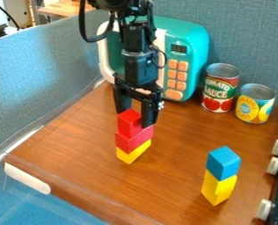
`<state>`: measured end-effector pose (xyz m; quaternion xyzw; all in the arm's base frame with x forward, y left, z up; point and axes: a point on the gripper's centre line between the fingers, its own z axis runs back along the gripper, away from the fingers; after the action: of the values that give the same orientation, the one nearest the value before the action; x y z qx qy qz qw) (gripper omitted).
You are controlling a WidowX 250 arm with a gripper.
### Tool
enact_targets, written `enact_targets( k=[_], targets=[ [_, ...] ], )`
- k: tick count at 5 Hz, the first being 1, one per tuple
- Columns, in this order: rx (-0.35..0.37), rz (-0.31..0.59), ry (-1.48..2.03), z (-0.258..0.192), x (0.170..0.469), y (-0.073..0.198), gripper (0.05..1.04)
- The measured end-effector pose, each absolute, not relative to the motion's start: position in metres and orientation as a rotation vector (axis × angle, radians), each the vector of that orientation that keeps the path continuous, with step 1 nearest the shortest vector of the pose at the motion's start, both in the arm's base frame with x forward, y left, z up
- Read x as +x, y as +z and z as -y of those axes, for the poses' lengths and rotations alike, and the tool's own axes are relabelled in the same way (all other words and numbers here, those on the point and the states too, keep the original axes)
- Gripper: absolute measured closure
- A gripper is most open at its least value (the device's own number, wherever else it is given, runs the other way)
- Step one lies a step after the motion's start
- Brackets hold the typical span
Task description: Put the red cube on top of the blue cube
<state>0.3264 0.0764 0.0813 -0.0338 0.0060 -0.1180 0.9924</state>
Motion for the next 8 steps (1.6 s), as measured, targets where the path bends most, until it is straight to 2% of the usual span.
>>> enact_targets(
  k=[1, 2, 3, 4, 5, 6, 8],
  targets=[
    [-0.066, -0.015, -0.248, -0.072, 0.327, 0.081, 0.387],
    [-0.069, -0.024, -0.252, -0.071, 0.326, 0.081, 0.509],
    [-0.071, -0.040, -0.242, -0.070, 0.324, 0.081, 0.509],
    [-0.030, 0.012, -0.264, -0.054, 0.319, 0.115, 0.509],
    [-0.009, 0.078, -0.319, -0.019, 0.314, 0.151, 0.509],
    [0.001, 0.088, -0.356, -0.001, 0.317, 0.160, 0.509],
    [-0.029, 0.041, -0.539, 0.061, 0.330, 0.147, 0.509]
  ],
)
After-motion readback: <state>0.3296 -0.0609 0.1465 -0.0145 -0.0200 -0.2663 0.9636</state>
